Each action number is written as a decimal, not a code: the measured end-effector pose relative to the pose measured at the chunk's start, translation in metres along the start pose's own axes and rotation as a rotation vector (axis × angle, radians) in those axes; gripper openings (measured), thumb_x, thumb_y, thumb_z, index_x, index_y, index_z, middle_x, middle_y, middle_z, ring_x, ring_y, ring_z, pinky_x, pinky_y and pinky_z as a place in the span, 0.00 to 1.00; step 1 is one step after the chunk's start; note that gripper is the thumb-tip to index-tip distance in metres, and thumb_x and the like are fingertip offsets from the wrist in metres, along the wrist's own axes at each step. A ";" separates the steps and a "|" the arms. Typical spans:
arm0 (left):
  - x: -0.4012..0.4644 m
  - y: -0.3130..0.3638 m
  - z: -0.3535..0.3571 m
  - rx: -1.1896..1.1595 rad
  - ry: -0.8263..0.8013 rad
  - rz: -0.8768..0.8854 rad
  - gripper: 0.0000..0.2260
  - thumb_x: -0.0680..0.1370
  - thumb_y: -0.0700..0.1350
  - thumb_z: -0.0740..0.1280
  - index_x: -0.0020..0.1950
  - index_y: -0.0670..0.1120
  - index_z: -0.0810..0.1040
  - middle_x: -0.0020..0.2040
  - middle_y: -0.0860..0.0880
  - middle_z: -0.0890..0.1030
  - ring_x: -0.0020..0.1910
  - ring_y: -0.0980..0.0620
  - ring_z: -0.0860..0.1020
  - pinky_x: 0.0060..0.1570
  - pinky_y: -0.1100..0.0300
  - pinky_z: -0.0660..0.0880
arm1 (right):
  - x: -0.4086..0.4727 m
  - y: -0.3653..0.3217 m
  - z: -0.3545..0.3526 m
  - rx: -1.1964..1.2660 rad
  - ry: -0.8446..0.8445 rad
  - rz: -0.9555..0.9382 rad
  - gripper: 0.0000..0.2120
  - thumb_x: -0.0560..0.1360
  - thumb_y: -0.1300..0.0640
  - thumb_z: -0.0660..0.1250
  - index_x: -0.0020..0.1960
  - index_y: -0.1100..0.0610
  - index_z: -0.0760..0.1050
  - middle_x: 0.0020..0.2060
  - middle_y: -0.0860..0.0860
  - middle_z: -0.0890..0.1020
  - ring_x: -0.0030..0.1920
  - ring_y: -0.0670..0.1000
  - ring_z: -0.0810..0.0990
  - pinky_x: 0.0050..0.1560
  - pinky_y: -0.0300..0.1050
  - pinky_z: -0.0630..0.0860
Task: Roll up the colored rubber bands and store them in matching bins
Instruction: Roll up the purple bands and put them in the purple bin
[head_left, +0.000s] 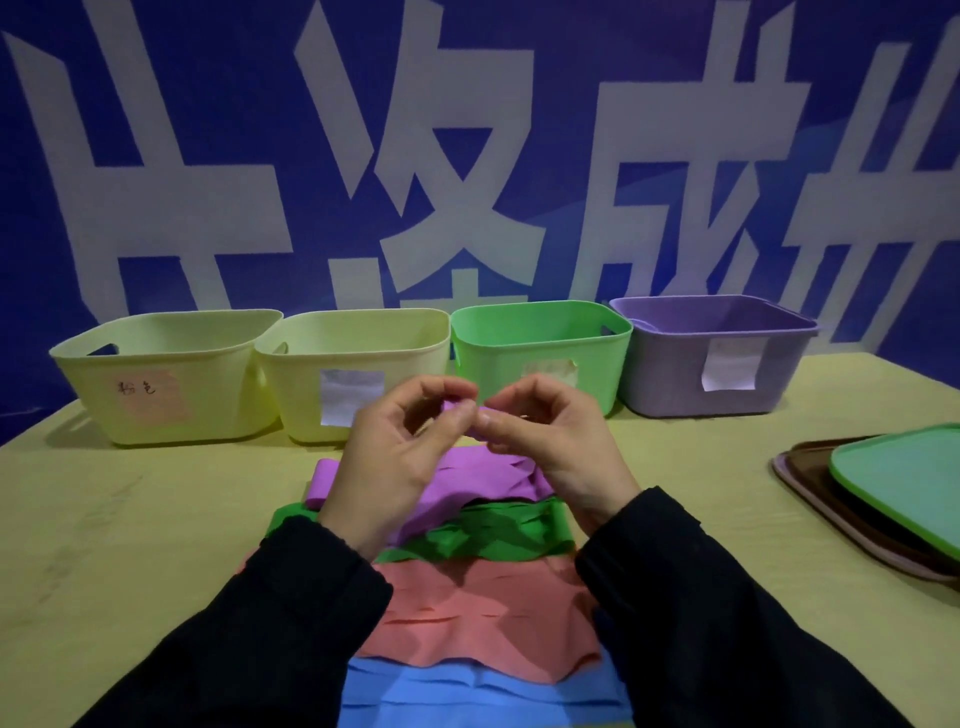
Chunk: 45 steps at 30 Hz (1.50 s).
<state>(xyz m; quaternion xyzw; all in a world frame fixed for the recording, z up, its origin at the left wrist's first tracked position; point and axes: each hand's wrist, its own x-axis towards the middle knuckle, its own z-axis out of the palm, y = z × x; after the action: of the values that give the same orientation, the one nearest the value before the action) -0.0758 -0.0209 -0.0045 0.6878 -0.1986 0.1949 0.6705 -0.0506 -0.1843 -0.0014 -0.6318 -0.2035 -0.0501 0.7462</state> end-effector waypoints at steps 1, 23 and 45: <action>0.004 0.004 0.005 0.002 0.004 -0.008 0.09 0.76 0.44 0.71 0.55 0.46 0.82 0.51 0.46 0.85 0.52 0.50 0.83 0.58 0.52 0.79 | 0.000 -0.004 -0.003 -0.009 0.014 -0.022 0.15 0.61 0.55 0.78 0.42 0.60 0.77 0.34 0.54 0.81 0.37 0.51 0.80 0.39 0.40 0.78; 0.081 -0.013 0.190 0.206 -0.158 -0.075 0.02 0.78 0.44 0.73 0.50 0.48 0.81 0.49 0.47 0.83 0.47 0.47 0.85 0.52 0.44 0.83 | 0.003 -0.042 -0.208 -0.365 0.180 -0.010 0.13 0.73 0.59 0.76 0.56 0.57 0.82 0.49 0.55 0.87 0.51 0.55 0.85 0.51 0.51 0.83; 0.168 -0.065 0.237 0.818 -0.303 0.111 0.16 0.81 0.43 0.63 0.69 0.50 0.74 0.68 0.47 0.74 0.68 0.46 0.72 0.69 0.49 0.69 | 0.122 -0.008 -0.249 -1.195 0.499 -0.031 0.11 0.79 0.43 0.66 0.55 0.49 0.77 0.53 0.49 0.83 0.55 0.52 0.79 0.70 0.57 0.70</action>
<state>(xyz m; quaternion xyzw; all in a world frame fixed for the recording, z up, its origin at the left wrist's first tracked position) 0.1015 -0.2582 0.0250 0.9057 -0.2378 0.1901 0.2949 0.1176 -0.4038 0.0216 -0.9047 0.0299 -0.3108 0.2898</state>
